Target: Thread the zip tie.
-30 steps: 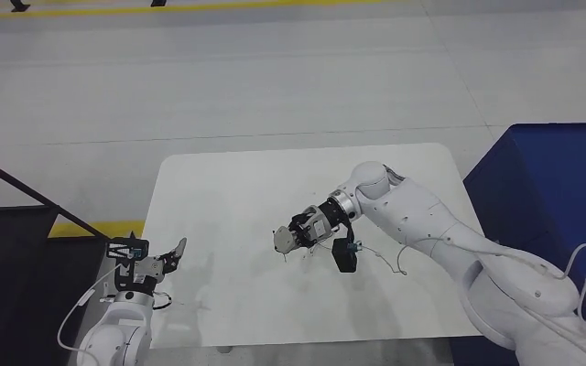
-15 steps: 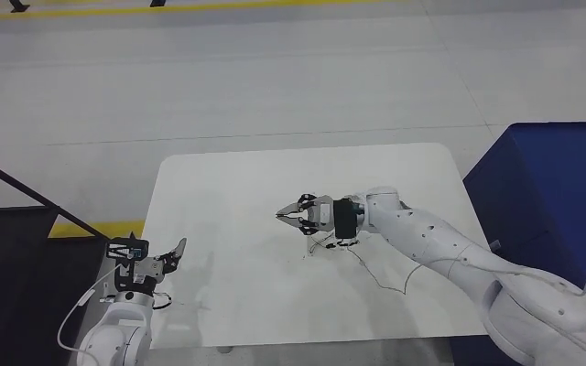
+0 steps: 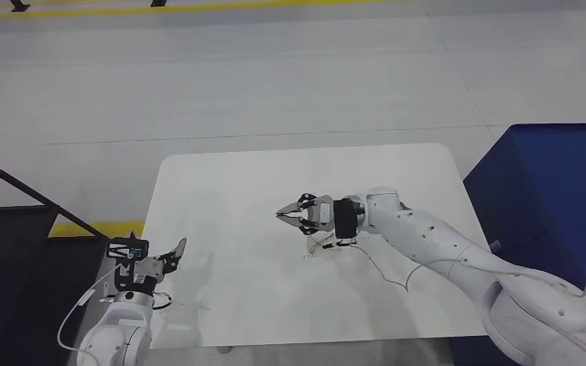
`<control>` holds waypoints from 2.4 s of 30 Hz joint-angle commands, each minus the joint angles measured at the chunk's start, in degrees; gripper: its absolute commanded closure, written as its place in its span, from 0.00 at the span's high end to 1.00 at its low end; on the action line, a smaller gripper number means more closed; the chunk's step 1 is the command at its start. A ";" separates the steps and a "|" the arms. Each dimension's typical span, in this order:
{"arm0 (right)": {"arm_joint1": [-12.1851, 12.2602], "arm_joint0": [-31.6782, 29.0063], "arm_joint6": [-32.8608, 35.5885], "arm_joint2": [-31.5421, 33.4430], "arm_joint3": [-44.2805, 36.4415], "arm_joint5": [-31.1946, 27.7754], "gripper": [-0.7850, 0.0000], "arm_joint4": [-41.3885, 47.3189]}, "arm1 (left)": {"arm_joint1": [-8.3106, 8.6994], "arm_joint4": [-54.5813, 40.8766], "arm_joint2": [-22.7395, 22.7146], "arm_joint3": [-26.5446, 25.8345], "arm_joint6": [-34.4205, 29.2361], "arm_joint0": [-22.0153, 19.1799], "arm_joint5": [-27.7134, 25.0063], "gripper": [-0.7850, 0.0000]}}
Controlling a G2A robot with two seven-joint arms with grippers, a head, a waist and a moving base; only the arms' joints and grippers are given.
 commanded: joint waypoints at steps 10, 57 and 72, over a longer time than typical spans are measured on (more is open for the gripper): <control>5.66 -8.32 27.05 3.01 -14.08 -25.68 0.00 58.63 | 0.00 0.00 0.00 0.00 0.00 0.00 0.00 1.00; 8.32 -13.34 48.33 3.05 -22.90 -25.68 0.00 90.61 | -2.28 23.72 19.24 -0.21 32.07 4.14 18.55 1.00; 5.50 -18.99 59.13 6.18 -22.65 -19.89 0.00 92.84 | -4.47 28.84 30.65 -1.30 31.02 -0.29 22.39 1.00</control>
